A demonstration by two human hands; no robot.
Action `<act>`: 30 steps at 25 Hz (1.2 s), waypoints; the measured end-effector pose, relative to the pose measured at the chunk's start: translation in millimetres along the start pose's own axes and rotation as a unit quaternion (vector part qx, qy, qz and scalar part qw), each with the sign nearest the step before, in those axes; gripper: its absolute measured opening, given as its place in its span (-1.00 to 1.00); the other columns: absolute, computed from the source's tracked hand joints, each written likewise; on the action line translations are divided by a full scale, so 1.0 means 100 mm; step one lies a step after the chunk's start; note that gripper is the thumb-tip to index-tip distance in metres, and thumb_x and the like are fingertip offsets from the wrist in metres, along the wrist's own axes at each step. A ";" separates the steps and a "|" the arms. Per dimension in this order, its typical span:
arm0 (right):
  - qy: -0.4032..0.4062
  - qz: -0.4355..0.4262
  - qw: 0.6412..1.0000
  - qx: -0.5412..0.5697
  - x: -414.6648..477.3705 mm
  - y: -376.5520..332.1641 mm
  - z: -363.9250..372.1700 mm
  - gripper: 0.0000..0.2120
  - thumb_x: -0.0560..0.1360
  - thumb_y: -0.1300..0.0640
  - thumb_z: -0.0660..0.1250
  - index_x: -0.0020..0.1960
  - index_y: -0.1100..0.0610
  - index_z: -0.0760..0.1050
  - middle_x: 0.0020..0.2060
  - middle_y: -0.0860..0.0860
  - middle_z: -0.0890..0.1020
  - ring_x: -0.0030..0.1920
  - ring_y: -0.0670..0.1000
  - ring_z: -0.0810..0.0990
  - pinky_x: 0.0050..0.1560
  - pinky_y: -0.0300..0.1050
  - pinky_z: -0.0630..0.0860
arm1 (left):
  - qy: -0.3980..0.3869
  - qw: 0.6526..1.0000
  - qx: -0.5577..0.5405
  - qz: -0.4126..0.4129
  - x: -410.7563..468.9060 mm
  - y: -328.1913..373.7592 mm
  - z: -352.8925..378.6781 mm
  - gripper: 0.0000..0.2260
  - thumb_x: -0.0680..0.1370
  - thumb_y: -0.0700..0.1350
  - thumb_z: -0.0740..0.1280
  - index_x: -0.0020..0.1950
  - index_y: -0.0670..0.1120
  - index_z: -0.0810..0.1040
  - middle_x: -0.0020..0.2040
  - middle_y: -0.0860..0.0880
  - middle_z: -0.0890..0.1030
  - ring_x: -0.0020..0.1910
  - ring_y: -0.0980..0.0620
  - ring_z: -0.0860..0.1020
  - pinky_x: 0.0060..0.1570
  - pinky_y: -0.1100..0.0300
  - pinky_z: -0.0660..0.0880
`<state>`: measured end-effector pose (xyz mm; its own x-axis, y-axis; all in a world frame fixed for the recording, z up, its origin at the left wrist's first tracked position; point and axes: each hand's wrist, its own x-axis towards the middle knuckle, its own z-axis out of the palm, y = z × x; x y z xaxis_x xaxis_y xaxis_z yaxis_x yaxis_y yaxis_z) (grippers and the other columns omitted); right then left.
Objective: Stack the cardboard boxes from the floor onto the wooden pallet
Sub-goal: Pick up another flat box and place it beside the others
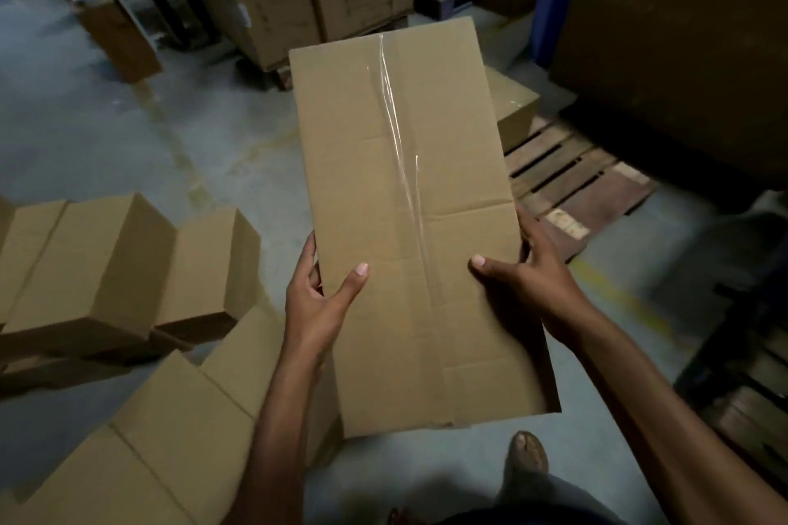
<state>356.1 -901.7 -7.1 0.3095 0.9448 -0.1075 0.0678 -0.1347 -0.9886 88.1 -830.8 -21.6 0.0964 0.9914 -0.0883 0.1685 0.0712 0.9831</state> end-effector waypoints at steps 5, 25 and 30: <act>0.039 -0.027 0.998 -0.030 -0.01 -0.01 -1.35 -0.09 0.41 -0.03 0.59 0.58 -0.33 0.14 0.43 -0.23 0.45 0.35 -0.17 0.50 0.33 0.00 0.51 | -0.080 0.995 0.012 0.061 0.07 0.34 1.35 -0.25 0.49 -0.04 0.57 0.59 0.18 0.28 0.37 0.16 0.58 0.32 0.16 0.57 0.34 0.00 0.52; 0.142 0.031 0.989 0.034 2.60 -0.05 -4.97 -0.11 0.36 0.27 0.61 0.50 -0.29 0.32 0.14 -0.29 0.52 0.12 -0.28 0.52 -0.02 -0.29 0.49 | -0.122 0.988 -0.089 0.019 2.16 1.25 5.51 -0.42 0.47 -0.25 0.56 0.31 0.24 0.46 0.07 0.29 0.70 0.09 0.25 0.67 -0.02 0.35 0.60; 0.131 0.074 0.988 0.019 3.54 -0.17 -5.82 -0.16 0.37 0.29 0.60 0.42 -0.33 0.36 0.14 -0.20 0.55 0.14 -0.20 0.53 -0.04 -0.30 0.47 | -0.156 0.983 -0.090 -0.023 2.97 1.47 6.42 -0.41 0.49 -0.16 0.56 0.48 0.04 0.47 0.22 0.07 0.69 0.18 0.10 0.67 0.07 0.20 0.63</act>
<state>1016.7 -738.9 33.1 0.5495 0.8044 -0.2256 -0.0304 -0.2506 -0.9676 771.6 -596.7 -6.0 0.3933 0.9071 -0.1498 0.0060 0.1604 0.9870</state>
